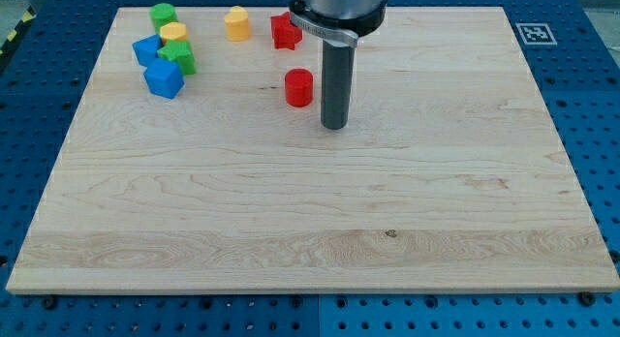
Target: Push the red circle slightly up
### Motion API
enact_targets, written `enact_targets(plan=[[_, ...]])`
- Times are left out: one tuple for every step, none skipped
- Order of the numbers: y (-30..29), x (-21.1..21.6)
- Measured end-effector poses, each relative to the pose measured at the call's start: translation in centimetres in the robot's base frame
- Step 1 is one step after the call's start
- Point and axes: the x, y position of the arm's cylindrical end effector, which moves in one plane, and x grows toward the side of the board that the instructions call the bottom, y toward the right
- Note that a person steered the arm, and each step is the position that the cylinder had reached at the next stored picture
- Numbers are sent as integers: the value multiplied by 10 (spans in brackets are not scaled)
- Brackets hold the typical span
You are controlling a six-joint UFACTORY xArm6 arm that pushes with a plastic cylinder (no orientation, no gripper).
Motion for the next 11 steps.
enact_targets(plan=[[-3,7],[-3,7],[-7,7],[-8,7],[-28,-1],[-39,-3],[-39,-7],[-39,-37],[-38,-63],[-37,-87],[-37,-105]])
